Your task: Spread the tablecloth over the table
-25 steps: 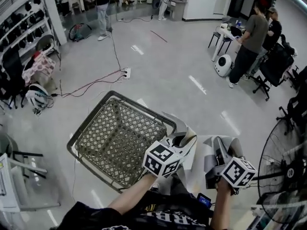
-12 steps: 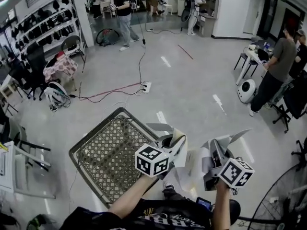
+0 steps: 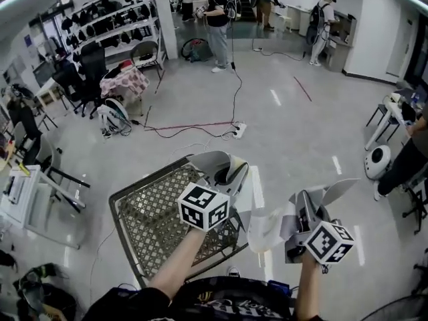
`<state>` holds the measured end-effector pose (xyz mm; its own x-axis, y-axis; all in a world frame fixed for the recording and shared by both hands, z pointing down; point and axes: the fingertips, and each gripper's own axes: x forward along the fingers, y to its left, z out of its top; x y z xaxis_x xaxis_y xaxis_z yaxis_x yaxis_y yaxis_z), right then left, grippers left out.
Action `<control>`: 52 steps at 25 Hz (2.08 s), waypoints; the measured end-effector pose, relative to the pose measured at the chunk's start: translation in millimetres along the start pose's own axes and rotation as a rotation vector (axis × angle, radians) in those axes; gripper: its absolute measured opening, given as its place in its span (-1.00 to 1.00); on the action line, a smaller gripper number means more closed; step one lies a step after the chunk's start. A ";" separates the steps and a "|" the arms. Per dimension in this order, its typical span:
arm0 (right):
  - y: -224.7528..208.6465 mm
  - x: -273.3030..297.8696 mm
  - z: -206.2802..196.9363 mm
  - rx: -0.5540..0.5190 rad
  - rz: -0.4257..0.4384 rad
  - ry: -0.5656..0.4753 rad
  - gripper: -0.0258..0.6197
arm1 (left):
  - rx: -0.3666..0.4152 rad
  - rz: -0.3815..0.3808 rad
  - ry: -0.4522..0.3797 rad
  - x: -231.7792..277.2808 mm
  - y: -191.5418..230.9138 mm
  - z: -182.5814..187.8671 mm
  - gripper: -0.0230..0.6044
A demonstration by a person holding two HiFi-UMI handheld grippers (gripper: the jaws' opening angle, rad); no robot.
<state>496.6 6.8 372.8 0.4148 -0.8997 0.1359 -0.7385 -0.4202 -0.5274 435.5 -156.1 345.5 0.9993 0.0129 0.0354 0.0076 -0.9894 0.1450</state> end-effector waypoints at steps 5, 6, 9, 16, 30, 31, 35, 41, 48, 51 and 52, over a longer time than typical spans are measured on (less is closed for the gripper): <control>22.0 43.0 -16.1 0.053 0.107 0.067 -0.86 | 0.057 0.185 -0.046 -26.2 62.9 25.2 -0.85; 30.4 51.2 -23.1 0.062 0.136 0.089 -0.86 | 0.062 0.225 -0.045 -37.0 74.2 26.9 -0.85; 61.0 76.0 -47.8 0.073 0.228 0.163 -0.86 | 0.057 0.354 -0.029 -77.6 108.0 24.8 -0.85; 120.0 124.6 -105.1 0.105 0.381 0.277 -0.86 | -0.139 0.674 -0.135 -195.3 198.7 -10.0 -0.83; 233.1 169.0 -143.9 0.151 0.464 0.220 -0.86 | -0.096 0.780 -0.243 -330.7 304.7 16.1 -0.81; 243.8 171.6 -146.8 0.143 0.469 0.221 -0.86 | -0.082 0.793 -0.245 -342.6 311.3 18.9 -0.80; 286.5 183.9 -174.2 0.128 0.508 0.243 -0.86 | -0.037 0.867 -0.244 -401.5 335.7 21.2 -0.80; 327.9 193.2 -214.2 0.113 0.507 0.299 -0.86 | -0.117 1.007 -0.270 -501.8 350.2 -15.2 -0.80; 317.8 187.5 -246.9 0.130 0.386 0.379 -0.86 | -0.294 1.025 -0.258 -553.7 325.4 -76.4 -0.81; 301.2 181.0 -245.9 0.143 0.317 0.357 -0.86 | -0.308 0.983 -0.218 -550.9 311.4 -91.9 -0.81; 294.6 178.0 -247.8 0.153 0.297 0.355 -0.87 | -0.310 0.972 -0.212 -550.6 306.7 -95.7 -0.81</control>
<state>221.2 -306.5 449.5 -0.0283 -0.9740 0.2248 -0.6999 -0.1412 -0.7002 -115.9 -452.8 465.0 0.5553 -0.8253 0.1028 -0.7840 -0.4783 0.3956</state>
